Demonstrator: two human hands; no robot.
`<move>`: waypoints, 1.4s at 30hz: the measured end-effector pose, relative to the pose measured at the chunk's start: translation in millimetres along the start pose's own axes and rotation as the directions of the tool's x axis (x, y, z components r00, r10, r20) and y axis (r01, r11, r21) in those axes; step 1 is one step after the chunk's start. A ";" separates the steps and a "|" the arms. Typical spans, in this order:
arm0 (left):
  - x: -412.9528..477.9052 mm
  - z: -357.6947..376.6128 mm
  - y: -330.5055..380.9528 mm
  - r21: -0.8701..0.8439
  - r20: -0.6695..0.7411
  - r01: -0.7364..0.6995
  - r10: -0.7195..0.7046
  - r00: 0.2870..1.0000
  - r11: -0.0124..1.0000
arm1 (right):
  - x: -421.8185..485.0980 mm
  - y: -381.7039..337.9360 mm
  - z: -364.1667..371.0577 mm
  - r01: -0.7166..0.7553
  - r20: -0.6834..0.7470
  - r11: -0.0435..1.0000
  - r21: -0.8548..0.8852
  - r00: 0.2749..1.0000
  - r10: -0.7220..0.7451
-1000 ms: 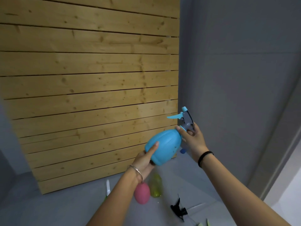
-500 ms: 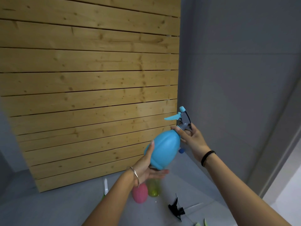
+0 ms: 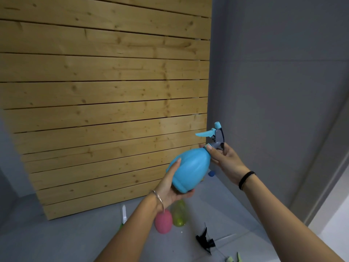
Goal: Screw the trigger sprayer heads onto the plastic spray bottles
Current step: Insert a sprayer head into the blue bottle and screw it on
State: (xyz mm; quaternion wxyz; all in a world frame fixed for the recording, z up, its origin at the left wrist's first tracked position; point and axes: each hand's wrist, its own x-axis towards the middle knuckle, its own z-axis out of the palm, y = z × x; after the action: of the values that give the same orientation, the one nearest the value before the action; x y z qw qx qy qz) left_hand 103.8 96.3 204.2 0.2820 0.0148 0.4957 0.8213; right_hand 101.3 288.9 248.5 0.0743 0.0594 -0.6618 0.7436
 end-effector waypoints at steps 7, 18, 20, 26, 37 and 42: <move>-3.2 5.2 4.2 -0.003 0.093 0.106 -0.106 0.990 0.994 | -2.3 -13.5 -5.3 -0.009 0.070 0.999 0.044 0.998 0.006; -1.1 -0.5 1.2 -0.105 0.291 0.337 -0.295 0.910 0.936 | -1.3 -7.9 -0.2 -0.128 0.058 0.971 0.202 0.991 0.118; -0.9 -6.3 0.3 -0.108 0.392 0.413 -0.343 0.853 0.904 | -1.4 -8.5 -3.2 -0.132 0.112 0.977 0.165 0.987 0.114; 3.4 5.8 -3.9 0.059 0.142 0.104 -0.111 0.984 0.993 | 2.8 -6.0 0.0 -0.085 -0.104 0.985 0.149 0.989 0.101; 7.6 18.6 -3.2 0.023 -0.024 -0.092 0.093 0.995 0.995 | 5.5 -7.8 7.2 -0.083 -0.163 0.986 0.147 0.981 0.107; 12.0 23.9 -9.3 0.360 -0.085 -0.474 0.535 0.841 0.803 | 7.2 -6.8 16.0 -0.114 -0.355 0.972 0.204 0.917 0.182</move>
State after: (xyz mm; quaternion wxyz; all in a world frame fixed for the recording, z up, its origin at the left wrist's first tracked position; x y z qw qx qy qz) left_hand 105.1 124.6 205.6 -0.0004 0.1177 0.6257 0.7711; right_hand 95.4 274.0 258.3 0.1357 -0.1265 -0.5689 0.8012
